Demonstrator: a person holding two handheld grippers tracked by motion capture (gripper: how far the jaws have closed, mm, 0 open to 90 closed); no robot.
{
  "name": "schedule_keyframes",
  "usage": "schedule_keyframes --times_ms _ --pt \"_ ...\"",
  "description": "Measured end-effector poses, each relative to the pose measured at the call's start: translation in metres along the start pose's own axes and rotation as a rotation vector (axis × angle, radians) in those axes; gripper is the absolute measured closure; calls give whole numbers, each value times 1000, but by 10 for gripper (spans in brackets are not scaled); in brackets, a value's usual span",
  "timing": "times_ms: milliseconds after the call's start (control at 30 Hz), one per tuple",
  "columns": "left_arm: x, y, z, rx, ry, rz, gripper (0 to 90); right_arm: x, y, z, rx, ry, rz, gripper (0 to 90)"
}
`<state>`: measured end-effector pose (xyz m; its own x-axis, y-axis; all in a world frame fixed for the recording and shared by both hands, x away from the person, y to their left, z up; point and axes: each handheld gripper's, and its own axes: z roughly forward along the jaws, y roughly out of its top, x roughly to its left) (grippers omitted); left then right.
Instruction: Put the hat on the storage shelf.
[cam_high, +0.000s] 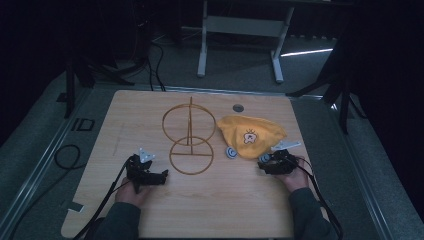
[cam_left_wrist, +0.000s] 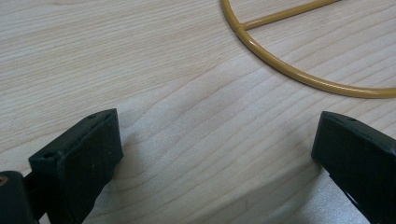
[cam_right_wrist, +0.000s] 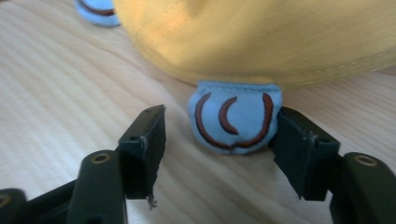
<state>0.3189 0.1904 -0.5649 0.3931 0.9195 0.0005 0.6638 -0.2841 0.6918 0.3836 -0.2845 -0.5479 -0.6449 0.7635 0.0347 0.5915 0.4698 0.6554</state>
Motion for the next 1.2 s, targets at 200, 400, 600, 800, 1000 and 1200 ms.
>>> schedule_keyframes --times_ms 200,400,600,800,1000,1200 --pt "0 0 0 0 0 0 19 6 -3 -2 -26 95 12 493" --pt "0 0 0 0 0 0 19 5 -3 0 -43 131 62 758" --pt "0 0 0 -1 0 -1 19 18 -4 -3 -54 132 21 844" --pt "0 0 0 0 0 1 19 25 1 -17 -112 155 9 850" --pt "0 0 0 0 0 0 19 33 9 -35 -165 151 -12 855" --pt "0 0 0 0 0 -1 19 46 26 -51 -191 121 -40 861"
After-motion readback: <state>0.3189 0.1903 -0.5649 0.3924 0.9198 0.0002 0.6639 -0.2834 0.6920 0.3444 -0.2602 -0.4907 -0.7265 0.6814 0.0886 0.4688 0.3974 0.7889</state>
